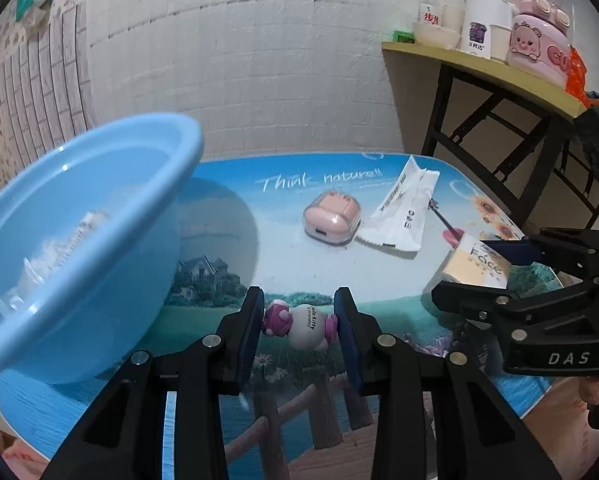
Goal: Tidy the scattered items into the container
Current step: 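Carry the figurine and tissue pack over the light blue basin with both tools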
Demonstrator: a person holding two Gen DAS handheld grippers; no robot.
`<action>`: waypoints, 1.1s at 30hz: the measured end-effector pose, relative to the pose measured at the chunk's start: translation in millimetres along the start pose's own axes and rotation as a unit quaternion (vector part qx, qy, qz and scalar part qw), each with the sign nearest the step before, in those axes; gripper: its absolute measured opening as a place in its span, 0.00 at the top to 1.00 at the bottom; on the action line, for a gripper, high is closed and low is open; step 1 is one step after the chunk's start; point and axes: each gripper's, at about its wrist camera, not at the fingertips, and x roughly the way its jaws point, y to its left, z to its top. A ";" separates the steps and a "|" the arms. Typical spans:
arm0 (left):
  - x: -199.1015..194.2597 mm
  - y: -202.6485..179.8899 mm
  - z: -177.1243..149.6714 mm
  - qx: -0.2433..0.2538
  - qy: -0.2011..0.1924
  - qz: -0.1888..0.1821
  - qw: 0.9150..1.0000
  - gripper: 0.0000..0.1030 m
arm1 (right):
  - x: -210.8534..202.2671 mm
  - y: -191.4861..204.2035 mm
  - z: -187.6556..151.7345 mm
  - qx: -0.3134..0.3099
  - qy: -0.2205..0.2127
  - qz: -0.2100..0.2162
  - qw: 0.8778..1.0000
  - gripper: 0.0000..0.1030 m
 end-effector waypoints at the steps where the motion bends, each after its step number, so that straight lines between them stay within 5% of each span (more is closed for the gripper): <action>1: -2.8 -0.1 1.4 0.002 -0.002 0.001 1.000 0.67 | -1.3 -0.5 0.3 0.003 0.000 0.001 1.000 0.35; 21: -70.5 28.3 46.5 -0.026 -0.064 -0.017 0.997 0.67 | -41.7 27.2 19.4 0.016 -0.031 0.018 0.999 0.35; 33: -100.0 72.4 54.4 -0.045 -0.090 0.014 0.995 0.67 | -52.6 68.4 39.5 0.008 -0.045 0.026 0.999 0.35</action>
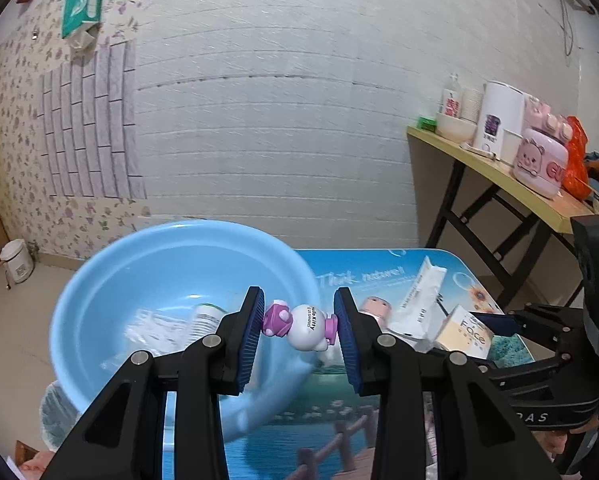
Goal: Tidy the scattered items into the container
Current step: 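Carry the figurine and tissue pack over the light blue basin with both tools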
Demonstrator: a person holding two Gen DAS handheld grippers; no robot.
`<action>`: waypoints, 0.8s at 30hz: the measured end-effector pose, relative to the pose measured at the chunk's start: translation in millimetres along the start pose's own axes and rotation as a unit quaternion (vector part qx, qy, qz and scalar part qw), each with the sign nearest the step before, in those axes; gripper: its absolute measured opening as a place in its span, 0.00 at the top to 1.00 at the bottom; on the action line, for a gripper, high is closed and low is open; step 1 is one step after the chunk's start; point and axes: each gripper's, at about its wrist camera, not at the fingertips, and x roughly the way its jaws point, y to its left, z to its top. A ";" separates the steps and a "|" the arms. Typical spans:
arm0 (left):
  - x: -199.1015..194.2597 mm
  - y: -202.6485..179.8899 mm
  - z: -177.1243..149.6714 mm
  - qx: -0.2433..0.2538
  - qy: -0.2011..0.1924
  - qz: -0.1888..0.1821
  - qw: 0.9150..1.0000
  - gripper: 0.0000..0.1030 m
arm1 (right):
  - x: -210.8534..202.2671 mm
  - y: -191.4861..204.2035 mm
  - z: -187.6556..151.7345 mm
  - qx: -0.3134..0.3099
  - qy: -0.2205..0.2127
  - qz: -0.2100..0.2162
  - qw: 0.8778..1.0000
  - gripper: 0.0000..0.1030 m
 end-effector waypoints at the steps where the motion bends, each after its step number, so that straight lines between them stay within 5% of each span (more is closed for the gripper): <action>1: -1.7 4.5 0.8 -0.001 -0.001 0.003 1.000 0.67 | 0.2 3.5 1.9 -0.001 -0.002 0.002 1.000 0.35; 24: 0.7 103.5 15.2 -0.012 0.000 0.056 0.998 0.67 | 28.5 108.2 61.2 -0.055 -0.039 0.053 0.996 0.35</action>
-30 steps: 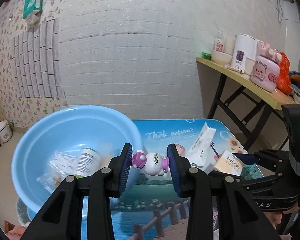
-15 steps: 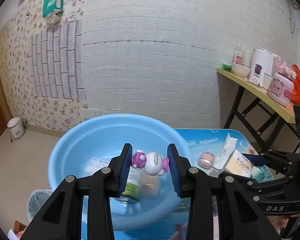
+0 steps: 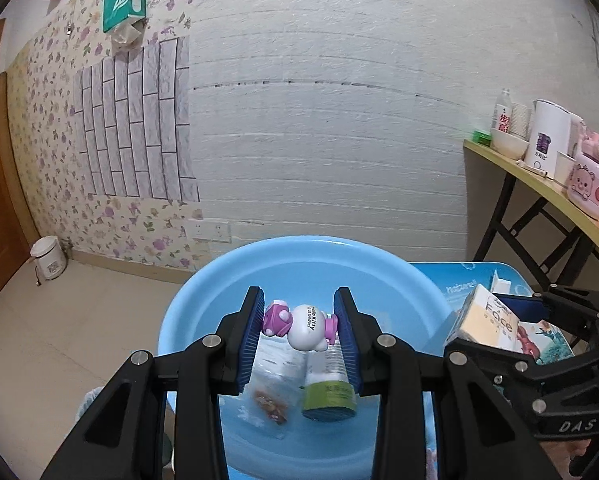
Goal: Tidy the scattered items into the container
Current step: 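Carry the figurine and tissue pack over the light blue basin with both tools, then open the left tool to drop the figurine while the right tool lowers the tissue pack into the basin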
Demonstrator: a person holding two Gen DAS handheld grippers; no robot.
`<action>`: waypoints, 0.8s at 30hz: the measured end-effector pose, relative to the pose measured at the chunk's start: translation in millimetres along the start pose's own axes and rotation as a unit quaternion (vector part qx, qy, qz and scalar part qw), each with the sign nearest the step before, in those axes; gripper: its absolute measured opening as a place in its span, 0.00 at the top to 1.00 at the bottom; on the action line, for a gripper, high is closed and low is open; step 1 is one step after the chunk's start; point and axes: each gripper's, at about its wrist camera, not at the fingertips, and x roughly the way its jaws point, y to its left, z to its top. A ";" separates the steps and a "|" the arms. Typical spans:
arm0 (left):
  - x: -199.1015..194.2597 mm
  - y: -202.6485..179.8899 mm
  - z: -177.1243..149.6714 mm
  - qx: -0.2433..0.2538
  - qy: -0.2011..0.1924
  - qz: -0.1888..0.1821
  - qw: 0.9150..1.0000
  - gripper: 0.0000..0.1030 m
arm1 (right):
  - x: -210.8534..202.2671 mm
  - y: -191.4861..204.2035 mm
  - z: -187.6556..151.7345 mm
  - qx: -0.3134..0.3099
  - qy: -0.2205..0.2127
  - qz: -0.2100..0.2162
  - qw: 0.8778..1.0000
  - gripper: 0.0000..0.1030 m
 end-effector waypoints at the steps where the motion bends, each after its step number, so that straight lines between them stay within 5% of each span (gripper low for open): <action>1: 3.4 2.0 0.8 0.001 0.004 -0.002 1.000 0.67 | 3.8 3.5 2.2 -0.004 0.001 0.001 1.000 0.35; 24: 64.6 21.8 -2.4 0.005 0.083 -0.001 0.997 0.66 | 51.1 15.0 5.2 -0.006 0.035 0.008 0.999 0.35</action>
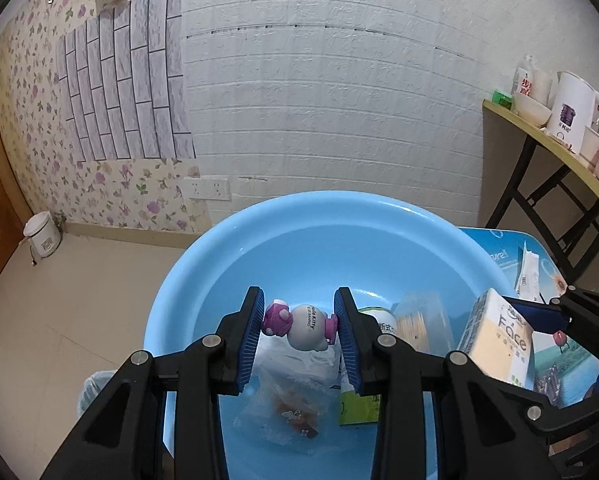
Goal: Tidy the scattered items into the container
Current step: 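Open the left tool to drop the figurine while the right tool lowers the tissue pack into the basin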
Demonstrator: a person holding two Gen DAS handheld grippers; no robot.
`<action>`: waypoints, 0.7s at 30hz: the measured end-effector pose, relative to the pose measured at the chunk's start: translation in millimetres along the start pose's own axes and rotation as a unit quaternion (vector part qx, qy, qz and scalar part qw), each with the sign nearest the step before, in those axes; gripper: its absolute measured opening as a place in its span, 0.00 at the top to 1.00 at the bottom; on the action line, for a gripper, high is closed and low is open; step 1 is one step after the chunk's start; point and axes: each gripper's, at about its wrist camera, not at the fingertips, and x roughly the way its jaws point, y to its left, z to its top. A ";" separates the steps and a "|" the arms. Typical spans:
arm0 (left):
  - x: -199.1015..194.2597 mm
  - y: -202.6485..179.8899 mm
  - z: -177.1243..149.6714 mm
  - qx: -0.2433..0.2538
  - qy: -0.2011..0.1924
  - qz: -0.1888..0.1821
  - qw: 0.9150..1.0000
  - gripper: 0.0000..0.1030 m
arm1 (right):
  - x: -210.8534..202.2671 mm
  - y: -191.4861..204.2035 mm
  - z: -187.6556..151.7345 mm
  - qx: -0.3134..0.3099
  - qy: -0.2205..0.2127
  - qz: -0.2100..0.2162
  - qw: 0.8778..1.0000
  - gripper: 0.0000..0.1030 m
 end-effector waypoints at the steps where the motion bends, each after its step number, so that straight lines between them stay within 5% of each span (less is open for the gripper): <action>1: -0.6 -1.1 -0.2 0.001 -0.001 0.000 1.000 0.66 | 0.1 0.2 0.4 0.000 0.000 0.000 1.000 0.35; 6: -7.2 2.0 2.1 -0.002 -0.017 -0.001 1.000 0.33 | -0.9 -2.2 -0.5 0.001 0.002 -0.002 1.000 0.35; 21: -24.5 11.9 -12.0 -0.017 -0.027 0.003 0.999 0.24 | 4.8 -5.1 -0.5 0.005 0.009 -0.002 1.000 0.35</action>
